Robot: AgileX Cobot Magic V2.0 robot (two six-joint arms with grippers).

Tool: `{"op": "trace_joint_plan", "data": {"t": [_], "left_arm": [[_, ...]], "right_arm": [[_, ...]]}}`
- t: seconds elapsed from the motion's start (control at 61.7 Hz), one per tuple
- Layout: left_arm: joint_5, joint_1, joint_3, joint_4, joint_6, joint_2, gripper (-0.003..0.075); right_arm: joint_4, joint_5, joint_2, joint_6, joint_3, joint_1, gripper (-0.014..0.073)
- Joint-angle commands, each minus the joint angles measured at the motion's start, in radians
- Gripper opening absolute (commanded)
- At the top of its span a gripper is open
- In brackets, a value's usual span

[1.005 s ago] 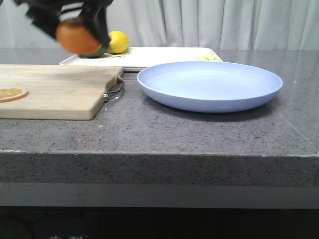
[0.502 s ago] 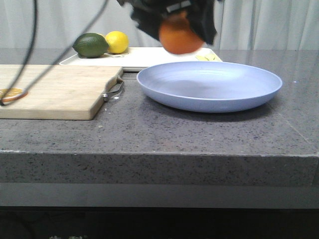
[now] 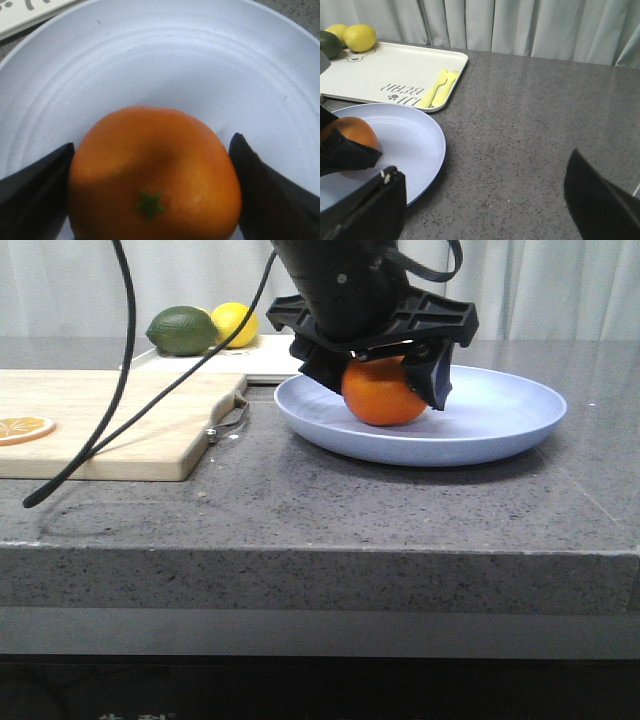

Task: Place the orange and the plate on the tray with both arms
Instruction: 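Release the orange onto the plate and raise the left gripper away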

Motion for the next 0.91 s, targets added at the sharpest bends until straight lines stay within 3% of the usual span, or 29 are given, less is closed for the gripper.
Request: {"op": "trace_joint_plan", "data": {"t": [0.0,0.146,0.357,0.438,0.519,0.794,0.891], "left_arm": [[-0.067,-0.007,-0.032,-0.01,0.0,-0.06,0.0706],[-0.015,-0.007,-0.07,-0.01,0.0,-0.06,0.0681],[0.154,-0.007,-0.223,0.027,0.001,-0.073,0.0678],[0.247,-0.006,-0.28,0.055,0.005,-0.073,0.0635],[0.327,-0.006,-0.313,0.062,0.024,-0.073,0.0534],[0.439,-0.006,-0.331,0.064,0.027,-0.073,-0.0011],[0.482,-0.006,-0.34,0.064,0.029,-0.074,-0.0018]], "right_arm": [[-0.006,-0.089,0.003,-0.01,-0.033,-0.004,0.0645],[-0.006,-0.089,0.003,-0.01,-0.033,-0.004,0.0645],[-0.006,-0.088,0.003,-0.01,-0.033,-0.004,0.0645],[-0.006,-0.088,0.003,-0.01,-0.033,-0.004,0.0645],[-0.006,-0.088,0.003,-0.01,-0.033,-0.004,0.0645],[-0.006,-0.088,0.003,-0.01,-0.033,-0.004,0.0645],[-0.006,-0.087,0.003,-0.01,-0.033,-0.004,0.0645]]}}
